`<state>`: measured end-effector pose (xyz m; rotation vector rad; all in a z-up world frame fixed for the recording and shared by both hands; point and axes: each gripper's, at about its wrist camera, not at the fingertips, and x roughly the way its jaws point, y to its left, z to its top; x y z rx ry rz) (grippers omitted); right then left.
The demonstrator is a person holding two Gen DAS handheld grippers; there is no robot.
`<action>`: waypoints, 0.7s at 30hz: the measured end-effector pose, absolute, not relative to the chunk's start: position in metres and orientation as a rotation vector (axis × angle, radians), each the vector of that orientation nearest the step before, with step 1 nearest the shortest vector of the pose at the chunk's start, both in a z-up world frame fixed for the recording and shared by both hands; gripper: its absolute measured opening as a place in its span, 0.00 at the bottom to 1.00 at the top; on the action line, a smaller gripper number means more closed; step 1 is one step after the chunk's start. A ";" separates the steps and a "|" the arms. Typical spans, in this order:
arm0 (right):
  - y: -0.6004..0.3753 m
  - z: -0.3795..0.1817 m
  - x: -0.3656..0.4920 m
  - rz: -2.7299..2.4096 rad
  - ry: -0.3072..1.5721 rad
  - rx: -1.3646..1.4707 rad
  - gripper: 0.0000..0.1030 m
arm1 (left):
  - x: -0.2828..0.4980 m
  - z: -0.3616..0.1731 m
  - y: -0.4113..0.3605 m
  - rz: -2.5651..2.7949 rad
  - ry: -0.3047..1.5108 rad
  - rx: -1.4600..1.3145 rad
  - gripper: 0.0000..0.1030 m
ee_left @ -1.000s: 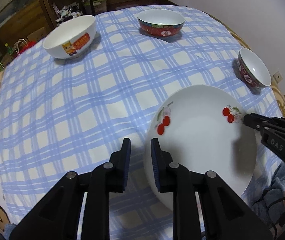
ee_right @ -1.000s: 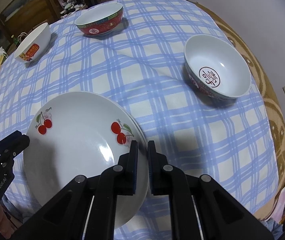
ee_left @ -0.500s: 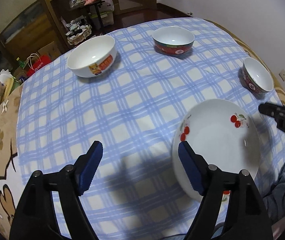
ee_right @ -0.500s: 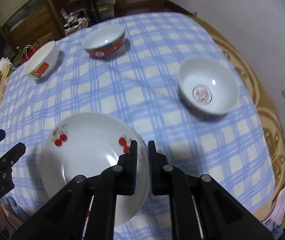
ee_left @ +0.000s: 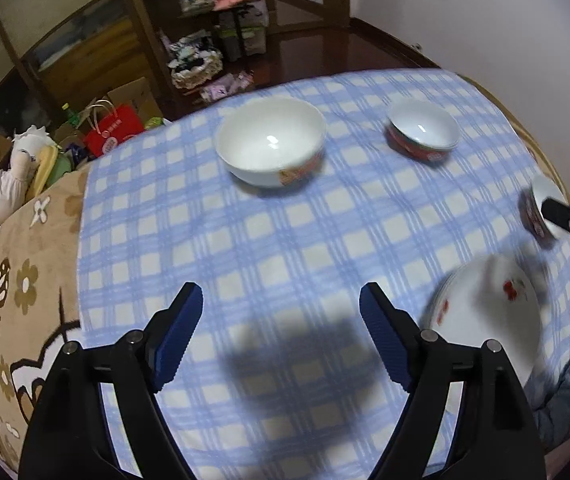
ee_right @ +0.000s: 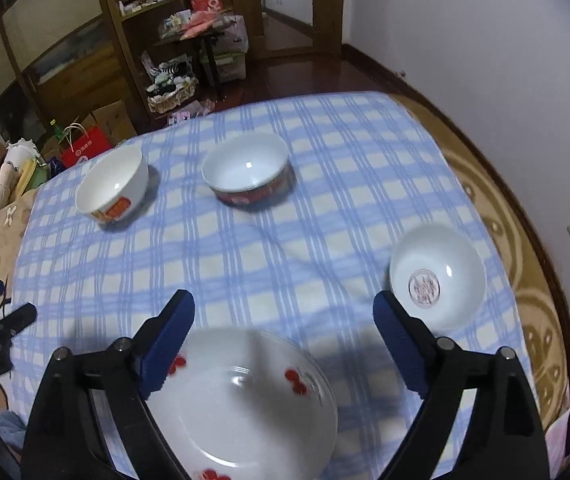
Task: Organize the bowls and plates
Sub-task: 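Move both open tools to the rim of the large white cat bowl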
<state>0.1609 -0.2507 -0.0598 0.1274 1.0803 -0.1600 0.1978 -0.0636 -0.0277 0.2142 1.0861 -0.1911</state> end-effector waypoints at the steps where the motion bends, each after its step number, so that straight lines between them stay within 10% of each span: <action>1: -0.248 -0.059 0.167 -0.156 1.078 0.122 0.92 | 0.204 -0.025 -0.060 -0.186 1.080 0.210 0.78; 21: -0.215 -0.071 0.292 -0.044 1.031 0.156 0.92 | 0.340 -0.029 -0.029 -0.153 1.062 0.139 0.78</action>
